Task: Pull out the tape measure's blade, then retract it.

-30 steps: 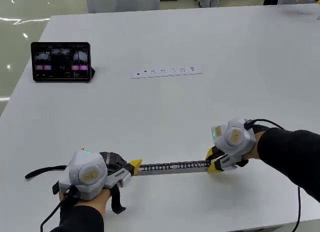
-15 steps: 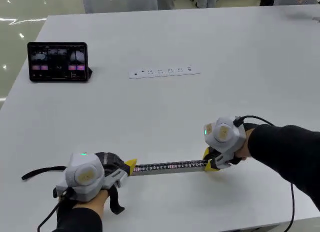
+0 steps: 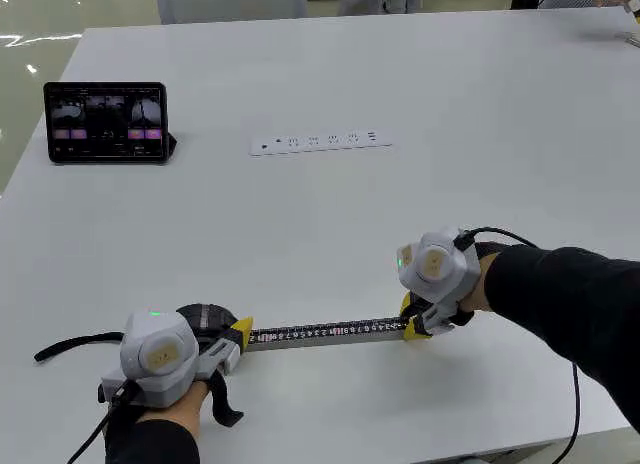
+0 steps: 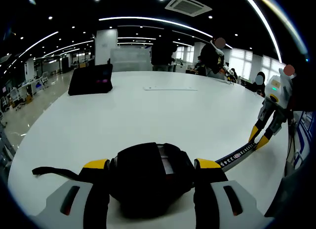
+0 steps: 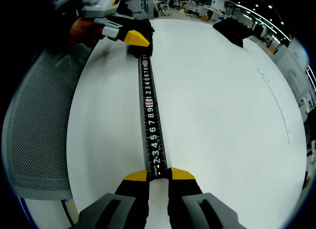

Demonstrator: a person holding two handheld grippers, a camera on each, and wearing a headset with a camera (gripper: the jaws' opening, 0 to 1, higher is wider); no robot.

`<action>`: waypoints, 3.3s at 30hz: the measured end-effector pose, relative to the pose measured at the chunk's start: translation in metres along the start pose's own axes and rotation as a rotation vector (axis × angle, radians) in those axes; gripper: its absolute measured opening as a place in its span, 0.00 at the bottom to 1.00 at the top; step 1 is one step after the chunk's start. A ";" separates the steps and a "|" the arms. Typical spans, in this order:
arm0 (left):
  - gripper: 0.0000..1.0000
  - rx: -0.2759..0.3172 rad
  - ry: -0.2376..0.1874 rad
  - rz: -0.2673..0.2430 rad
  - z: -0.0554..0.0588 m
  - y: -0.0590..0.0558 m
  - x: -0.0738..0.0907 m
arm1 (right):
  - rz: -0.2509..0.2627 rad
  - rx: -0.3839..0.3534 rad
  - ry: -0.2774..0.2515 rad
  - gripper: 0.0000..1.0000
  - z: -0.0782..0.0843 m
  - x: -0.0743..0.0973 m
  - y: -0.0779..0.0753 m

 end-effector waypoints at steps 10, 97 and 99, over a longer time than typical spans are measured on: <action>0.63 -0.011 0.026 0.008 -0.002 0.002 -0.002 | -0.005 -0.006 0.010 0.10 -0.002 0.000 -0.001; 0.63 -0.018 0.087 0.034 -0.004 0.003 -0.004 | -0.004 -0.019 0.000 0.10 -0.033 -0.014 0.012; 0.63 -0.018 0.088 0.035 -0.004 0.003 -0.004 | -0.005 -0.018 0.002 0.10 -0.033 -0.015 0.012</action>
Point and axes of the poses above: the centre of the closed fingertips' face, and the gripper's own axes: x roughly backward along the fingers, y roughly to its left, z roughly out of its underside, the point moved 10 cm from there along x, roughly backward along the fingers, and after that the axes turned 13 degrees about -x, right-handed, at the moved point
